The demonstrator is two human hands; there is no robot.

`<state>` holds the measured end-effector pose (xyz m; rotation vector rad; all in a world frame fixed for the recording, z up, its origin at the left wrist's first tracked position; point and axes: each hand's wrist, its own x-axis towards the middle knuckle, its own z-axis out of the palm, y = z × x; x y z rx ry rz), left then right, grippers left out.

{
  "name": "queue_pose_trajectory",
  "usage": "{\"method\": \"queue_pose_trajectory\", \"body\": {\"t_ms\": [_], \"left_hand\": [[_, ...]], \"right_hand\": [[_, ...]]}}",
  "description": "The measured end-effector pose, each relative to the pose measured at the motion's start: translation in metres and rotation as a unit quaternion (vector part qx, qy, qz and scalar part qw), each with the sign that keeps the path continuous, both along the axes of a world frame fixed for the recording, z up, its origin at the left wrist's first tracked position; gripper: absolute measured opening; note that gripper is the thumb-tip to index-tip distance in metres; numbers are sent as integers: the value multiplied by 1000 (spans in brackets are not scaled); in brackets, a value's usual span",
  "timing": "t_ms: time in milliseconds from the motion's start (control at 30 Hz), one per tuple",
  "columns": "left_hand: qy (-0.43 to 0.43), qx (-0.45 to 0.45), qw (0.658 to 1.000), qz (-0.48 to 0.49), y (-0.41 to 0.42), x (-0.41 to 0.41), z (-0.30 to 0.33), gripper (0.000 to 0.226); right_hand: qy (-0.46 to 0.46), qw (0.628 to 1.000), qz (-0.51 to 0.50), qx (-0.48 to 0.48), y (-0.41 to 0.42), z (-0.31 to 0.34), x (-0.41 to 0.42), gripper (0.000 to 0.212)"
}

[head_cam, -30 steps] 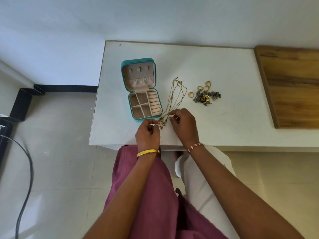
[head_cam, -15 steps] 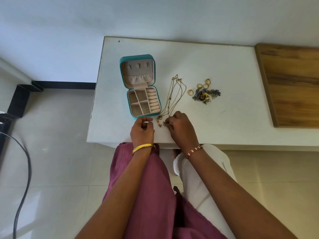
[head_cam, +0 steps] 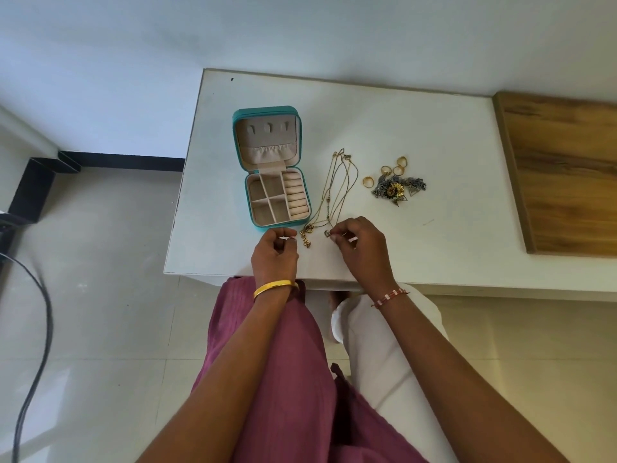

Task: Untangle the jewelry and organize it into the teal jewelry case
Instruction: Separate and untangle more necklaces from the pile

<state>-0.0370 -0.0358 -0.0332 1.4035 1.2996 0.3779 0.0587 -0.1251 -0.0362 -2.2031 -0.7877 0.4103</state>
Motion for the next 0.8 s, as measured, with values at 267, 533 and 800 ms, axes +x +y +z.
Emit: {"method": "queue_pose_trajectory", "body": {"t_ms": [267, 533, 800], "left_hand": [[3, 13, 1000, -27, -3, -1, 3, 10], [-22, 59, 996, -56, -7, 3, 19, 13], [-95, 99, 985, -100, -18, 25, 67, 15]], "right_hand": [[158, 975, -89, 131, 7, 40, 24, 19], [158, 961, -75, 215, 12, 93, 44, 22], [114, 961, -63, 246, 11, 151, 51, 20]]}}
